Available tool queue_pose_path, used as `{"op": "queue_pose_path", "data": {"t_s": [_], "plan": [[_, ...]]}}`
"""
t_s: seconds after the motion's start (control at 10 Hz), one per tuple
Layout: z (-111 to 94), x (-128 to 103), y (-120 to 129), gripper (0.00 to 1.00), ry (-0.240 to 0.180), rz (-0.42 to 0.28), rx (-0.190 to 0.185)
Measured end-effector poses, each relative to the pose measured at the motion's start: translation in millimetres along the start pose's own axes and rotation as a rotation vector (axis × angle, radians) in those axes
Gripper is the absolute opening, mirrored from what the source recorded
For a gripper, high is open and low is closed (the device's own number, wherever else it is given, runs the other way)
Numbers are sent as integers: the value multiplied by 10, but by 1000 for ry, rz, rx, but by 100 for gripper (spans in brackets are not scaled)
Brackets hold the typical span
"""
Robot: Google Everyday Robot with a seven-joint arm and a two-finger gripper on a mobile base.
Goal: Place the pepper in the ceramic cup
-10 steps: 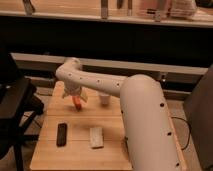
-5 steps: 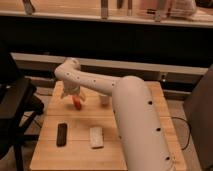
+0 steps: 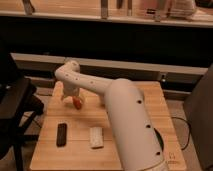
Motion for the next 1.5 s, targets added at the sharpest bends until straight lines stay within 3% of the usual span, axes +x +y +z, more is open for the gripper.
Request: {"op": "queue_pose_path", "data": {"t_s": [0.6, 1.0, 1.3, 1.5], "plan": [[171, -51, -13, 80, -26, -13, 10], [176, -37, 35, 65, -30, -12, 11], [182, -66, 24, 39, -35, -17, 8], [162, -67, 6, 16, -28, -13, 4]]}}
